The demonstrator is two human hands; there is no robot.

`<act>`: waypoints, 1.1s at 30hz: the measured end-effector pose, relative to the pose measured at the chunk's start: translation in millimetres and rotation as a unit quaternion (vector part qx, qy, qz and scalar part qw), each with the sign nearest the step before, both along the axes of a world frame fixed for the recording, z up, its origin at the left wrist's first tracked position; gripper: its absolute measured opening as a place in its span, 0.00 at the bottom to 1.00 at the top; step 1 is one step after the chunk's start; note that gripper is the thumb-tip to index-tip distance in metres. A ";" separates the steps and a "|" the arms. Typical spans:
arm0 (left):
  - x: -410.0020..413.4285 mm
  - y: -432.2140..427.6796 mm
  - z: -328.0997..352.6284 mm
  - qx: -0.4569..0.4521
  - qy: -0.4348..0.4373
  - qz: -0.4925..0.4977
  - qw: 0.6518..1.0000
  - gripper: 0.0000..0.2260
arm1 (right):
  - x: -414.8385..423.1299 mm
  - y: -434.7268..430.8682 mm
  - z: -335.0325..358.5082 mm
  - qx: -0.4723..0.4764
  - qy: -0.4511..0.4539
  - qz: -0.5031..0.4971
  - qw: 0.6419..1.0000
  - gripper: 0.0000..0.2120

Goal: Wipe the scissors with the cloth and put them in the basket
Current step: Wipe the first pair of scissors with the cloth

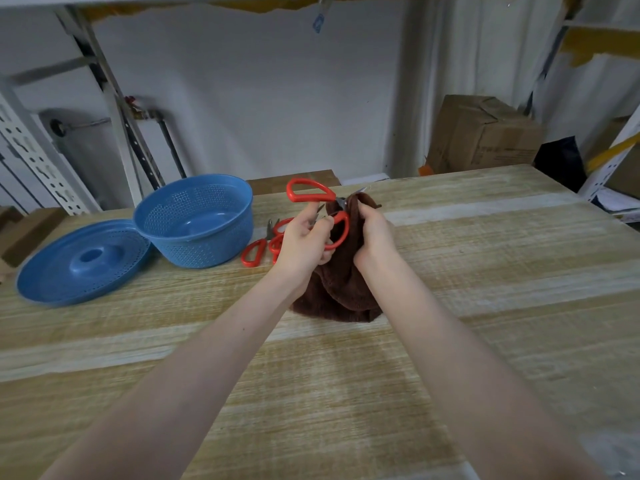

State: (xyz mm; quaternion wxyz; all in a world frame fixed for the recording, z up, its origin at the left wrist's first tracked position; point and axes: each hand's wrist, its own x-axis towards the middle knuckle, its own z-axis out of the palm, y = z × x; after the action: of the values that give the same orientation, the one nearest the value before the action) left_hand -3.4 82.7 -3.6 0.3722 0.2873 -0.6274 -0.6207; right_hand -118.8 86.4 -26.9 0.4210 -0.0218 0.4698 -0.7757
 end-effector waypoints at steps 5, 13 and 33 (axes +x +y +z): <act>0.9 -3.8 -3.8 0.018 0.000 0.002 1.000 0.18 | -0.2 -3.0 -4.8 0.001 -0.019 -0.006 1.000 0.02; -0.1 -11.6 -8.6 0.037 -0.012 0.012 0.999 0.11 | -4.3 -5.2 -4.5 0.045 -0.006 -0.001 0.999 0.12; 5.5 -10.2 -9.1 0.105 0.054 -0.009 0.993 0.17 | 4.0 4.9 9.0 0.075 0.071 0.037 0.994 0.13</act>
State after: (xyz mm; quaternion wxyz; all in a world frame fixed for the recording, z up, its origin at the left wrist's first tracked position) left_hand 2.2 72.5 -12.6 0.3679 0.2850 -0.5402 -0.7012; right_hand -114.8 91.3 -17.9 0.4156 -0.0628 0.5544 -0.7183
